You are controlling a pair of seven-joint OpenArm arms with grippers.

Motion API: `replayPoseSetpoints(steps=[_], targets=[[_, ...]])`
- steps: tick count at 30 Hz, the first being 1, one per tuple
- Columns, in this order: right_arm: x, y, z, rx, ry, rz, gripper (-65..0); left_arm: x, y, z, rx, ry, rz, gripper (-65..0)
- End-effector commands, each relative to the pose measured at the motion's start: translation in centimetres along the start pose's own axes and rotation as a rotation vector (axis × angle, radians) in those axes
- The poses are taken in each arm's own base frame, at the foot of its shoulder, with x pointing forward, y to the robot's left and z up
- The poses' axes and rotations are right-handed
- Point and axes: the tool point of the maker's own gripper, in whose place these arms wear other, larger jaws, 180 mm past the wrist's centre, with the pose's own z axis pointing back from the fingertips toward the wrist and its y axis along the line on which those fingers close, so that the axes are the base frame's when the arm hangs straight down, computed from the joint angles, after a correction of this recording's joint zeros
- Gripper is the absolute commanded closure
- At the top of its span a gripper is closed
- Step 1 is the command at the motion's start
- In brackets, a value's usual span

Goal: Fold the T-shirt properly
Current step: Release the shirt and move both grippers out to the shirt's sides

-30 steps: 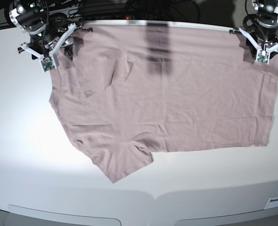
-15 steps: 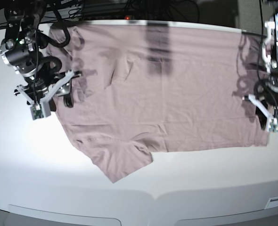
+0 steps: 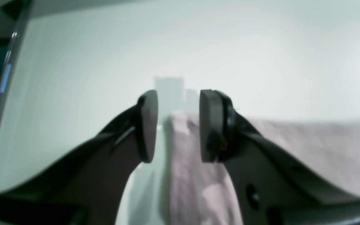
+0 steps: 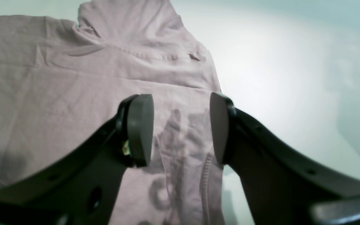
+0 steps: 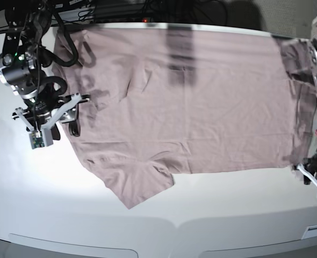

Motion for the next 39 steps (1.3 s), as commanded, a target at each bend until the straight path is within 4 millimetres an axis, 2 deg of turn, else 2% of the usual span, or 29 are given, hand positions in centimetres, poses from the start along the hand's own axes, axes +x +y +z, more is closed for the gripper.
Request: replayPoseSetpoints(steps=[1, 5, 12, 17, 21, 26, 31, 36, 37, 39], targets=[[1.2, -0.3, 0.3, -0.01, -0.041, 0.01, -29.3, 1.8, 1.9, -0.1, 0.021, -0.043, 0.023, -21.7], [1.1, -0.3, 0.3, -0.01, -0.035, 0.01, -29.3, 0.0, 2.7, -0.9, -0.024, -0.021, 0.124, -21.7], [0.8, -0.3, 0.3, -0.01, -0.019, 0.01, -29.3, -3.8, 0.9, -0.7, -0.104, 0.003, 0.206, -21.7], [0.5, -0.3, 0.3, -0.01, 0.002, 0.01, -29.3, -6.9, 0.7, -0.2, -0.102, 0.027, 0.205, -21.7], [0.5, -0.2, 0.3, -0.002, -0.001, 0.004, -29.3, -8.4, 0.7, 0.3, -0.095, 0.001, 0.173, -21.7], [0.7, 0.2, 0.3, 0.022, -0.011, -0.012, -29.3, -8.3, 0.4, 0.2, -0.103, 0.002, 0.175, -21.7], [0.7, 0.3, 0.3, 0.025, -0.012, -0.011, -29.3, -7.5, -2.2, -0.2, -0.172, -0.006, 0.19, -21.7], [0.7, 0.3, 0.3, 0.026, -0.013, -0.012, -29.3, -7.8, -4.2, -0.5, -0.202, 0.002, 0.179, -21.2], [0.7, 0.3, 0.3, 0.026, -0.013, -0.012, -29.3, -7.9, -4.5, -0.5, -0.207, 0.008, 0.163, -17.9], [0.7, 0.3, 0.3, 0.026, -0.013, -0.012, -29.3, -8.1, -4.8, -0.6, -0.212, 0.016, 0.145, -2.4]])
